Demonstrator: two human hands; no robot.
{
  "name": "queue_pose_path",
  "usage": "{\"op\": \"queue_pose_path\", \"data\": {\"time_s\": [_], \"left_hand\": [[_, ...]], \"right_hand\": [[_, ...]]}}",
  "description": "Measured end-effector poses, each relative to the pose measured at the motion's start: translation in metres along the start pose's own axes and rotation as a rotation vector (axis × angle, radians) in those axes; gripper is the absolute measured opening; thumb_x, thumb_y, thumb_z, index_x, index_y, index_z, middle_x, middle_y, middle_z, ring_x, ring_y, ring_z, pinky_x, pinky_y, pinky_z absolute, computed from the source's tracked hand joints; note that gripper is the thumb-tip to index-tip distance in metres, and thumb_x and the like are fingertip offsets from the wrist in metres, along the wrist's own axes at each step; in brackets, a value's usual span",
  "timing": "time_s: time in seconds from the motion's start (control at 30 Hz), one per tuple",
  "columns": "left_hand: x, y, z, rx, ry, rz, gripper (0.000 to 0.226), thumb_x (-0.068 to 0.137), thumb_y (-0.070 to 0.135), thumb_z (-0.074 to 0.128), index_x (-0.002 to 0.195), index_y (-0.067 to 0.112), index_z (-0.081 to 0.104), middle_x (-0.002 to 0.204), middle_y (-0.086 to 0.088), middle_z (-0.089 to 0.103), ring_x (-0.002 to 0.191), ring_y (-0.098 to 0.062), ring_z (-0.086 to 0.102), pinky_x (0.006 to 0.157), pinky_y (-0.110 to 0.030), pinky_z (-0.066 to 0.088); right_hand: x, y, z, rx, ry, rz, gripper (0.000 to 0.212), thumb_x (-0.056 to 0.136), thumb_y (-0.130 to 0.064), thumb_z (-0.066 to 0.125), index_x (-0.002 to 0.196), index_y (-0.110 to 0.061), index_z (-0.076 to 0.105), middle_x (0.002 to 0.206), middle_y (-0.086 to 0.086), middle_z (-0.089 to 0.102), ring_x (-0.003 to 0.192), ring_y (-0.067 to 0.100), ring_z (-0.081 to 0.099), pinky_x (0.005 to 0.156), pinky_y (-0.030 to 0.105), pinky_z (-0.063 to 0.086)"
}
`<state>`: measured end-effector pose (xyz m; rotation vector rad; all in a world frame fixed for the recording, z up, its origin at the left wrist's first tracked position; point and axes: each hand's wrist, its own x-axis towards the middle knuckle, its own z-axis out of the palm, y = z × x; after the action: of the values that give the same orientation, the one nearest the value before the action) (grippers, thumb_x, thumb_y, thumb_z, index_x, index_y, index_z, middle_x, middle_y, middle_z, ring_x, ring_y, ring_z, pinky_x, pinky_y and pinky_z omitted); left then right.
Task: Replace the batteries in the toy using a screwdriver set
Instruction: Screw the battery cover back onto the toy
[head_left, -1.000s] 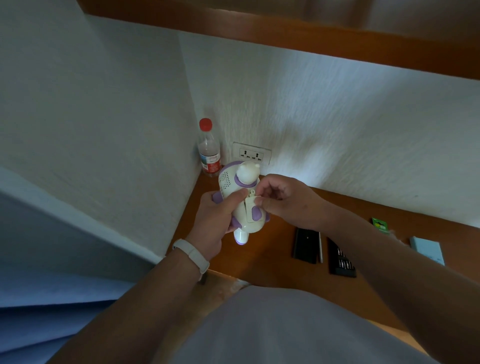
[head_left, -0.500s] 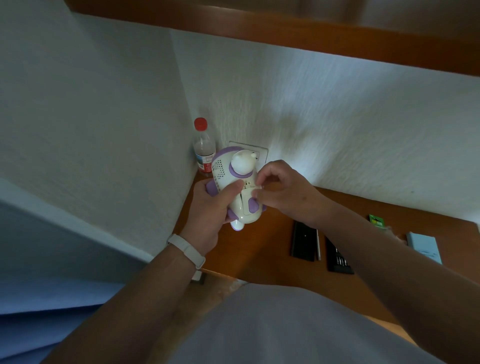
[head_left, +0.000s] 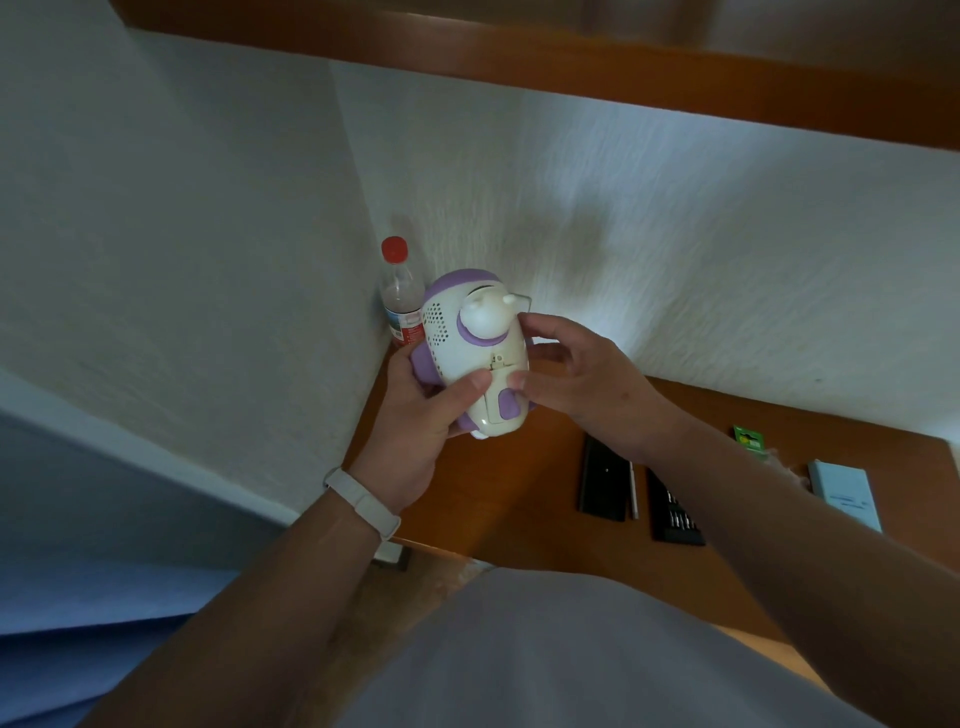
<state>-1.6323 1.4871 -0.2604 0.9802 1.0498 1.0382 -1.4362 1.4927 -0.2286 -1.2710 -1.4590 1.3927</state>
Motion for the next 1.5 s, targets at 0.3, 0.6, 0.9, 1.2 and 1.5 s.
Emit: {"op": "queue_pose_path", "data": {"time_s": [0.3, 0.6, 0.9, 1.2, 1.5], "left_hand": [[-0.003, 0.002, 0.001, -0.029, -0.013, 0.043, 0.082, 0.074, 0.037, 0.078, 0.146, 0.019, 0.042, 0.135, -0.004, 0.065, 0.12, -0.025, 0.066, 0.086, -0.041, 0.061], [-0.004, 0.005, 0.006, -0.019, -0.049, 0.1, 0.058, 0.077, 0.037, 0.077, 0.128, 0.032, 0.05, 0.124, 0.01, 0.071, 0.116, -0.02, 0.068, 0.078, -0.032, 0.061], [-0.007, 0.001, 0.011, 0.041, 0.019, 0.137, 0.067, 0.068, 0.043, 0.08, 0.125, 0.035, 0.047, 0.121, 0.015, 0.069, 0.117, -0.018, 0.067, 0.081, -0.035, 0.062], [-0.006, 0.001, 0.02, 0.11, 0.072, 0.184, 0.072, 0.063, 0.049, 0.077, 0.125, 0.03, 0.047, 0.127, 0.003, 0.064, 0.116, -0.02, 0.067, 0.089, -0.039, 0.061], [-0.003, -0.01, 0.018, 0.087, 0.027, 0.065, 0.079, 0.059, 0.059, 0.083, 0.124, 0.035, 0.046, 0.128, 0.005, 0.063, 0.117, -0.021, 0.066, 0.085, -0.041, 0.062]], "right_hand": [[-0.008, -0.004, 0.0, 0.077, -0.046, 0.023, 0.056, 0.077, -0.041, 0.081, 0.126, -0.047, 0.056, 0.126, -0.014, 0.063, 0.118, 0.014, 0.062, 0.094, 0.037, 0.054], [-0.009, 0.002, -0.003, 0.317, -0.17, 0.095, 0.079, 0.081, -0.03, 0.081, 0.147, -0.041, 0.039, 0.125, 0.011, 0.068, 0.118, 0.03, 0.064, 0.103, 0.056, 0.047], [-0.018, 0.003, 0.003, 0.247, -0.098, 0.035, 0.064, 0.087, -0.028, 0.075, 0.138, -0.051, 0.043, 0.121, 0.005, 0.071, 0.113, 0.024, 0.067, 0.092, 0.041, 0.057], [-0.019, 0.004, 0.0, 0.235, -0.074, 0.039, 0.06, 0.085, -0.031, 0.076, 0.133, -0.054, 0.048, 0.121, 0.005, 0.07, 0.113, 0.022, 0.067, 0.09, 0.039, 0.058], [-0.024, 0.012, -0.002, 0.235, -0.038, 0.061, 0.064, 0.083, -0.028, 0.078, 0.138, -0.043, 0.047, 0.122, 0.003, 0.069, 0.112, 0.02, 0.067, 0.086, 0.038, 0.059]]}}
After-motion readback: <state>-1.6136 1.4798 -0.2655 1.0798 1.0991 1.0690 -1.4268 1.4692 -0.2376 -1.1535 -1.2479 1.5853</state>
